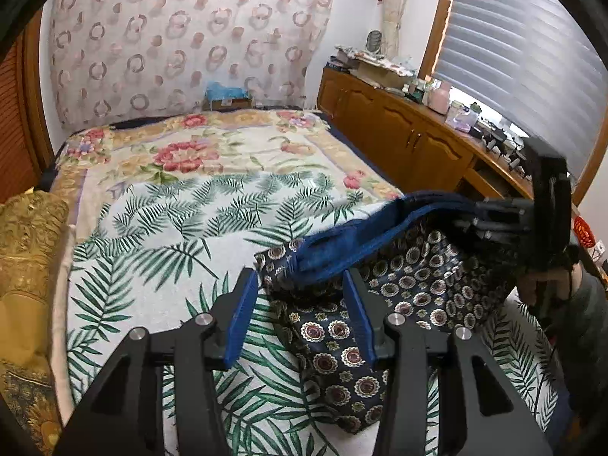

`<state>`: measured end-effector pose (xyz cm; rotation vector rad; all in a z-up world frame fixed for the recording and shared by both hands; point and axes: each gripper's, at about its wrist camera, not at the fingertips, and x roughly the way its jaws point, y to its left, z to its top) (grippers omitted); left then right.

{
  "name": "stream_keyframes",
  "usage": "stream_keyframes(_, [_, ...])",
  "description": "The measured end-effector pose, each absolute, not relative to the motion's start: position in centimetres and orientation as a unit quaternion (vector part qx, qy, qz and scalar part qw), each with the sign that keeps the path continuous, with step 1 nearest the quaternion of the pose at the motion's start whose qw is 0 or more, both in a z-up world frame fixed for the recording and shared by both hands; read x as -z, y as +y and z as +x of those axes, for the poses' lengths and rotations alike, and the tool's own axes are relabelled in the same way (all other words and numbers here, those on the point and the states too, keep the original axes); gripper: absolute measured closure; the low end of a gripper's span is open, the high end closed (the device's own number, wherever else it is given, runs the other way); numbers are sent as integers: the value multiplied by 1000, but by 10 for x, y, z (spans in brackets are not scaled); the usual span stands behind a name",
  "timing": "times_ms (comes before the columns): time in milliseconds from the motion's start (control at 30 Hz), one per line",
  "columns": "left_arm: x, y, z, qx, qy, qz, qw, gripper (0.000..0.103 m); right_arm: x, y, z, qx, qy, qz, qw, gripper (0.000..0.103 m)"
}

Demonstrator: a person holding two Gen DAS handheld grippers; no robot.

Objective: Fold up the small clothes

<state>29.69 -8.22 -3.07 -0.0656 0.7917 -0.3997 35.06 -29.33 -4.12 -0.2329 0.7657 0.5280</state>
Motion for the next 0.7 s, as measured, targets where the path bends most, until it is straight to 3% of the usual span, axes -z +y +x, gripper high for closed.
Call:
stream_keyframes(67, [38, -84, 302, 192, 394, -30, 898, 58, 35, -295, 355, -240, 364, -108, 894, 86])
stream_keyframes(133, [45, -87, 307, 193, 402, -28, 895, 58, 27, -299, 359, -222, 355, -106, 902, 74])
stream_keyframes(167, [49, -88, 310, 193, 407, -30, 892, 58, 21, -302, 359, -206, 348, -110, 908, 60])
stream_keyframes(200, [52, -88, 312, 192, 412, -31, 890, 58, 16, -306, 358, -193, 341, -111, 913, 56])
stream_keyframes(333, [61, -88, 322, 184, 421, -33, 887, 58, -2, -320, 351, -172, 325, -107, 924, 54])
stream_keyframes(500, [66, -86, 332, 178, 427, -30, 886, 58, -9, -337, 333, -157, 322, -100, 928, 38])
stream_keyframes(700, [74, -89, 346, 179, 437, -28, 881, 58, 23, -346, 326, -145, 367, -92, 914, 36])
